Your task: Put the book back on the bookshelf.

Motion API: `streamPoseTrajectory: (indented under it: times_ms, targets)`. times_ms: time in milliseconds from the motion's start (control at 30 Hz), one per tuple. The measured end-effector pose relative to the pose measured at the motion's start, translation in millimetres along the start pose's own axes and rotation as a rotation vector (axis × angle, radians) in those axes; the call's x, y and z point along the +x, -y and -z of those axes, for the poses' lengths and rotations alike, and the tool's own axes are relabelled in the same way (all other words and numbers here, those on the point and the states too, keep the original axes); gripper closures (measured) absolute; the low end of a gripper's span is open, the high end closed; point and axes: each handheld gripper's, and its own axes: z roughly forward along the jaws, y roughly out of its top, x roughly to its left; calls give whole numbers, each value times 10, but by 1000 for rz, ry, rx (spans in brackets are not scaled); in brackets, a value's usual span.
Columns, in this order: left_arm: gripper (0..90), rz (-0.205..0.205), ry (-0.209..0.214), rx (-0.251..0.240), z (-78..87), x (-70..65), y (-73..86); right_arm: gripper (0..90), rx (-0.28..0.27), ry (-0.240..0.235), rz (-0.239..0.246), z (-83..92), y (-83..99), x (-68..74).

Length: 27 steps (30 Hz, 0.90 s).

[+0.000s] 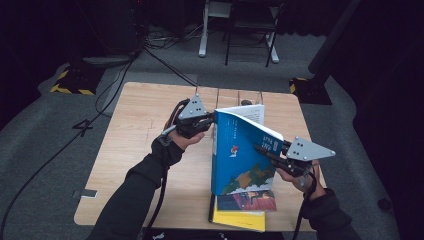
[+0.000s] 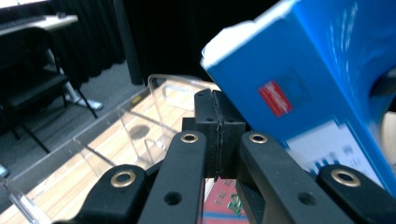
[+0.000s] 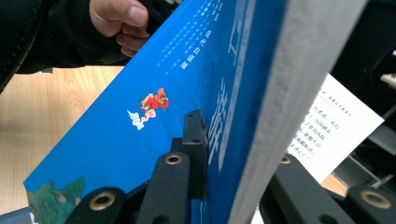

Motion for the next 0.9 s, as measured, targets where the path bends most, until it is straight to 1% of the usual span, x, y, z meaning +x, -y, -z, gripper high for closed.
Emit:
streamPoseTrajectory:
  times_ms: [33, 67, 167, 200, 233, 267, 300, 333, 367, 433, 467, 533, 567, 600, 633, 667, 733, 767, 800, 833, 900]
  targets:
    - [899, -1, -6, -3, 18, -26, -9, 786, -8, 0, 1, 9, 6, 16]
    - [899, -2, -15, -5, 29, -49, -13, 785, -19, 7, 16, 36, 6, 58]
    - [898, -4, -38, -11, 79, -137, -34, 785, -25, 10, 30, 65, -3, 97]
    - [897, -14, -42, -22, 126, -205, -52, 785, -36, 9, 39, 113, -4, 141]
    - [895, -14, -42, -22, 126, -205, -52, 785, -36, 9, 39, 113, -4, 141]
    - [895, -19, -43, -34, 161, -257, -62, 784, -40, 10, 42, 133, -3, 156]
    - [893, -26, -41, -35, 183, -290, -68, 783, -47, 17, 47, 176, 4, 189]
    - [883, -33, -47, -39, 202, -327, -72, 783, -55, 18, 48, 200, 13, 208]
    - [855, -39, -51, -41, 219, -358, -74, 783, -59, 18, 40, 226, 24, 219]
    - [849, -45, -50, -44, 252, -411, -71, 784, -66, 15, 25, 269, 39, 238]
    - [826, -43, -57, -46, 266, -432, -66, 784, -72, 12, 23, 291, 42, 251]
    - [741, -39, -74, -50, 293, -463, -59, 784, -73, 13, 36, 336, 42, 289]
    - [712, -49, -82, -45, 308, -482, -60, 783, -77, 13, 43, 355, 41, 312]
    - [686, -71, -107, -42, 333, -529, -67, 784, -82, 13, 47, 368, 40, 330]
    - [655, -80, -119, -44, 355, -567, -70, 785, -83, 13, 55, 396, 40, 361]
    - [637, -87, -128, -46, 377, -602, -67, 785, -84, 9, 58, 417, 43, 381]
    - [589, -96, -132, -39, 414, -649, -52, 786, -89, 2, 70, 453, 48, 409]
    - [556, -89, -141, -33, 426, -667, -39, 786, -90, 1, 68, 468, 51, 427]
    - [505, -83, -137, -17, 443, -673, -27, 786, -89, -1, 71, 481, 52, 443]
    - [483, -72, -136, -5, 462, -682, -10, 785, -90, 2, 80, 491, 48, 458]
    - [435, -69, -139, 14, 506, -707, 24, 785, -82, 9, 92, 505, 38, 488]
